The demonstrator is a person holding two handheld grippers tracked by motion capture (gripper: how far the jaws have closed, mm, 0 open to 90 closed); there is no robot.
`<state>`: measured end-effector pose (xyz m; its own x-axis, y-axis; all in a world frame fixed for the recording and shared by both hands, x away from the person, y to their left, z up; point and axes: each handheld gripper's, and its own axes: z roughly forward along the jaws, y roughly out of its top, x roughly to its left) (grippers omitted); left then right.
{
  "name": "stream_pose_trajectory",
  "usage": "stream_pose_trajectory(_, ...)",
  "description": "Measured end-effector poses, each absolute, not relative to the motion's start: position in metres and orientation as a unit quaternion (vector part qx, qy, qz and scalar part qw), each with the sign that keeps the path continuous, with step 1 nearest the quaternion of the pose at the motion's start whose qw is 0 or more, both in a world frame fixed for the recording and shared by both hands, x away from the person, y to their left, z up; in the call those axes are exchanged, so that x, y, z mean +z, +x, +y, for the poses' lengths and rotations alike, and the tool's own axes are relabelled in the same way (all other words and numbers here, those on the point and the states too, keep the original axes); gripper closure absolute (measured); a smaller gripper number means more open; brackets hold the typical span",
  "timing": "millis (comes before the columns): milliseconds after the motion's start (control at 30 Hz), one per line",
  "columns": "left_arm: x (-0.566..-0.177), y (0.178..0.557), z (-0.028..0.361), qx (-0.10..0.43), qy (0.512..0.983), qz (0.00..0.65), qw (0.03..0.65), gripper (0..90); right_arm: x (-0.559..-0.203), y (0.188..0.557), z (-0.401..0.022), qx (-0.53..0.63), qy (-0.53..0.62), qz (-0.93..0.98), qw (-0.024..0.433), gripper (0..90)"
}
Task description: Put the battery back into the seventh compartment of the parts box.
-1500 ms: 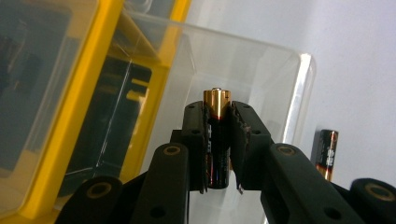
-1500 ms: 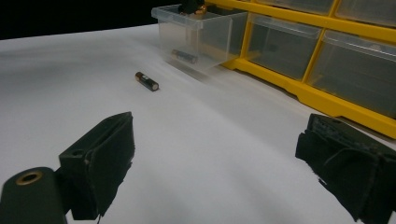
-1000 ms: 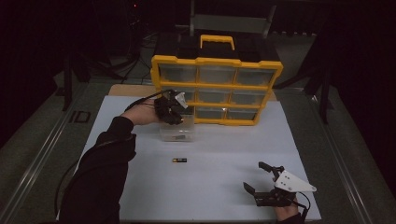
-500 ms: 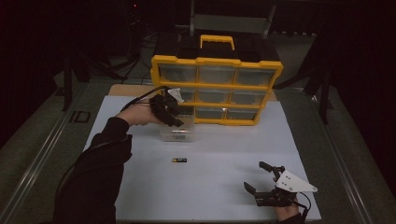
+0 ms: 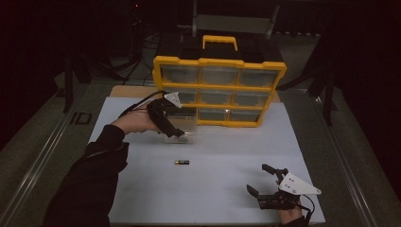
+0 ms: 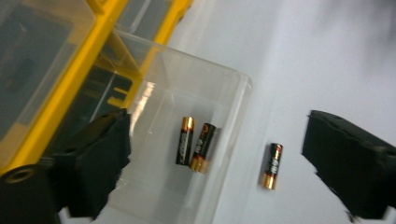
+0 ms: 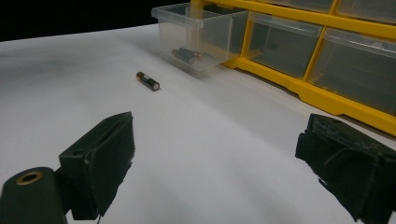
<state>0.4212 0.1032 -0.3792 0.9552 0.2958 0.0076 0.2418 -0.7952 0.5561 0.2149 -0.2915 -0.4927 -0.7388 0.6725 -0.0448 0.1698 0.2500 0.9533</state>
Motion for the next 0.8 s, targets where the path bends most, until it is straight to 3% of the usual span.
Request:
stream_pose_trajectory(67,-0.379,0.417,0.103,0.041,0.947,0.14,0.288,1.2,-0.493,0.215,-0.292,0.546,0.278,0.756,0.231,9.1)
stream_pose_trajectory(800,-0.392,0.376,0.105,0.032,0.944,0.124,0.305,0.0,-0.493,0.215,-0.291,0.545,0.279,0.756,0.23,9.1)
